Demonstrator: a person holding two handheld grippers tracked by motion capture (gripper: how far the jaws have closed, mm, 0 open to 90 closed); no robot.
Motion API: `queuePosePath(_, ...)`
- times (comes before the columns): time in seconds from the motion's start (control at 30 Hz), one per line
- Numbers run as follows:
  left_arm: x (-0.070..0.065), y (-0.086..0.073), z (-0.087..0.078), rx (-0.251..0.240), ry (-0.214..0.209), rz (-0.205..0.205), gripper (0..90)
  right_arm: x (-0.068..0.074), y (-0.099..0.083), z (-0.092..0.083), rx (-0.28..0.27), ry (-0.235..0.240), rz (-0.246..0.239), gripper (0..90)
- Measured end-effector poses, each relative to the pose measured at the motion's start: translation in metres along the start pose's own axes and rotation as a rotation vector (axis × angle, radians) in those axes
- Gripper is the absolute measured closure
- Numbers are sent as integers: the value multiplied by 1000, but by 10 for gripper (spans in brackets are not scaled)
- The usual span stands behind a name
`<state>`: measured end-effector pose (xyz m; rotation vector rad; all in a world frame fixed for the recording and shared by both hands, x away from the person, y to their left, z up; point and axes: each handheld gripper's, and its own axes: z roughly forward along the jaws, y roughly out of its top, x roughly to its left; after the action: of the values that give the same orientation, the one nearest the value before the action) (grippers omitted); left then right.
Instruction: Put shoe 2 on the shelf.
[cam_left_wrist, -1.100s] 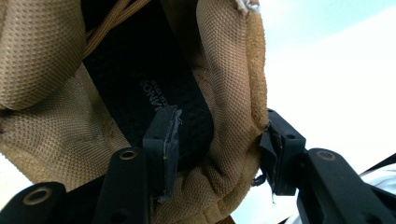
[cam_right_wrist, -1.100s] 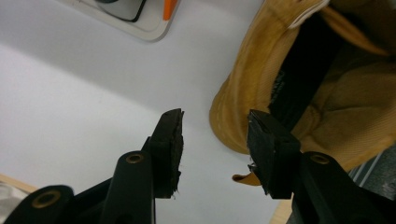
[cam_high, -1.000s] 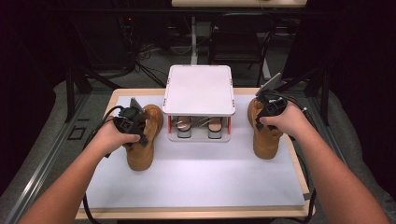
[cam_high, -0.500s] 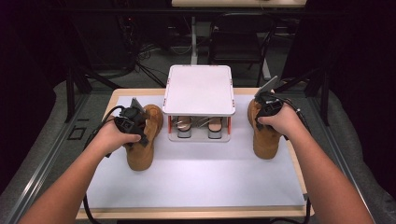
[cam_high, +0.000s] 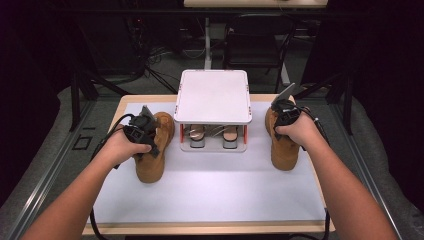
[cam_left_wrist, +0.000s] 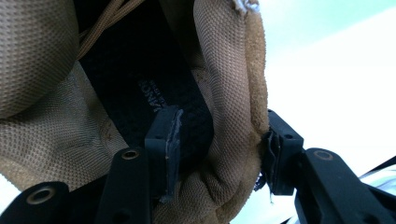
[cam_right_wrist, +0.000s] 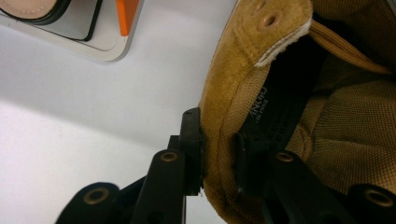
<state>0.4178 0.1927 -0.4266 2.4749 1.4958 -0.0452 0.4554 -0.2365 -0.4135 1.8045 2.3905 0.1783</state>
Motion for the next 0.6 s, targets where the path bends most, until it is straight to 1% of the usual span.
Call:
queuePosePath(0.03, 0, 0, 0, 0, 1, 0, 545, 1, -1, 0, -6, -5, -1, 771)
queuePosePath(0.1, 1, 0, 0, 3, -2, 2, 545, 1, -2, -1, 8, 8, -17, 777)
queuePosePath(0.13, 1, 0, 0, 1, -4, -3, 545, 2, -3, -1, 0, 19, -17, 778)
queuePosePath(0.27, 0, 1, 0, 0, -2, -4, 546, 11, -9, -4, -4, 39, -55, 782)
queuePosePath(0.3, 0, 1, 0, 0, -1, -2, 549, 13, -10, -6, 13, 42, -80, 783)
queuePosePath(0.33, -1, 1, 0, 3, 0, 1, 553, 17, -12, -7, 1, 46, -82, 784)
queuePosePath(0.4, -2, 1, 1, 2, 3, 7, 560, 22, -15, -9, 20, 49, -123, 785)
queuePosePath(0.43, -2, 1, 1, 3, 3, 7, 562, 25, -18, -10, 16, 47, -137, 785)
queuePosePath(0.47, -2, 1, 1, 3, 3, 7, 566, 25, -18, -10, 16, 47, -137, 785)
queuePosePath(0.5, -1, 1, 1, 5, 3, 6, 566, 31, -23, -11, 18, 52, -163, 785)
queuePosePath(0.53, -1, 1, 2, 6, 4, 4, 566, 33, -25, -12, 25, 55, -178, 785)
queuePosePath(0.6, -1, 1, 2, 4, -2, -3, 570, 39, -32, -12, 16, 63, -191, 785)
